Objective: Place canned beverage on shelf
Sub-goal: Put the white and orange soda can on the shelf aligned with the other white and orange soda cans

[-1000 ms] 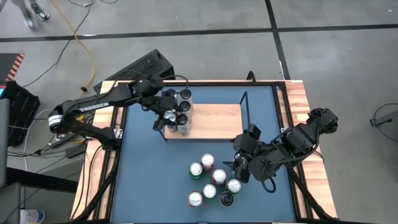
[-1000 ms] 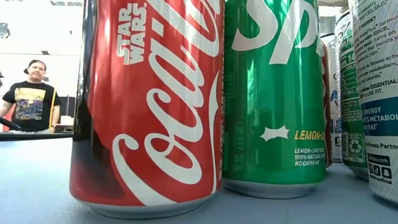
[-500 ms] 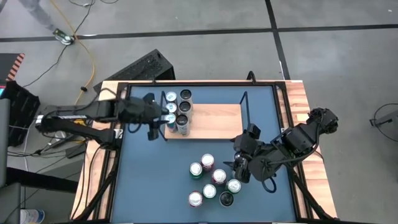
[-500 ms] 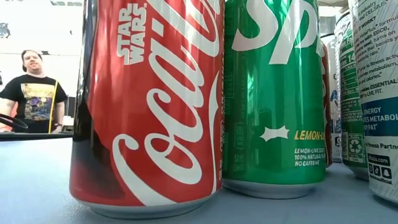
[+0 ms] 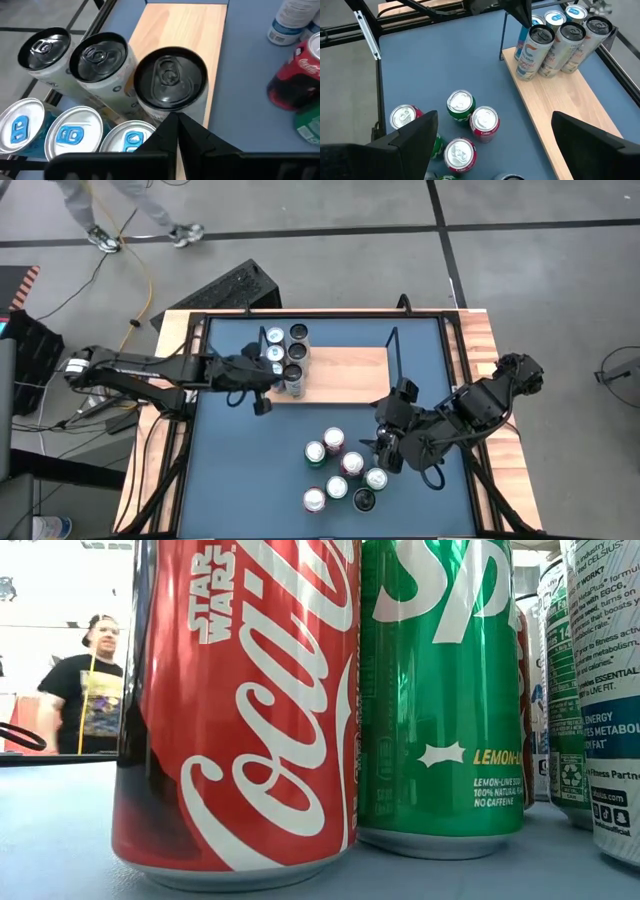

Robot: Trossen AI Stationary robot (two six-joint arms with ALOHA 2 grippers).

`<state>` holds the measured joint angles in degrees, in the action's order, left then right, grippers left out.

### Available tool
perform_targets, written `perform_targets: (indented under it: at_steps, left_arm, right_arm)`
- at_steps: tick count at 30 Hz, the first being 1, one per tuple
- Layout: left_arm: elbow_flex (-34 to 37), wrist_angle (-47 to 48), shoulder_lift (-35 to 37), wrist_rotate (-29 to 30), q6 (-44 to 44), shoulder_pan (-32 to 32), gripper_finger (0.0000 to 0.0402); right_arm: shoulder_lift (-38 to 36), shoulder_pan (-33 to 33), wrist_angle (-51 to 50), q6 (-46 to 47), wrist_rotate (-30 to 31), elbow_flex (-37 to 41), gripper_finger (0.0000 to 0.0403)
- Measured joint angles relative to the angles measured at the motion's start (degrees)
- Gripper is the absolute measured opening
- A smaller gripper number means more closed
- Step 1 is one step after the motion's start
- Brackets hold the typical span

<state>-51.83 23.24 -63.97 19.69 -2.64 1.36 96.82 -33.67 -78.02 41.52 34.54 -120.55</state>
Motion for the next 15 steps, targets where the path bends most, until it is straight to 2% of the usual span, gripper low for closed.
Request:
perform_targets:
  at_steps: [7, 15]
  left_arm:
    - [0.0, -0.91, -2.52, 0.11, 0.42, 0.05, 0.0]
    - [0.01, -1.17, -2.13, 0.56, 0.88, 0.03, 0.0]
  right_arm:
    - [0.0, -0.02, 0.04, 0.01, -0.02, 0.0, 0.0372]
    - [0.0, -0.02, -0.02, -0.01, -0.04, 0.0, 0.0372]
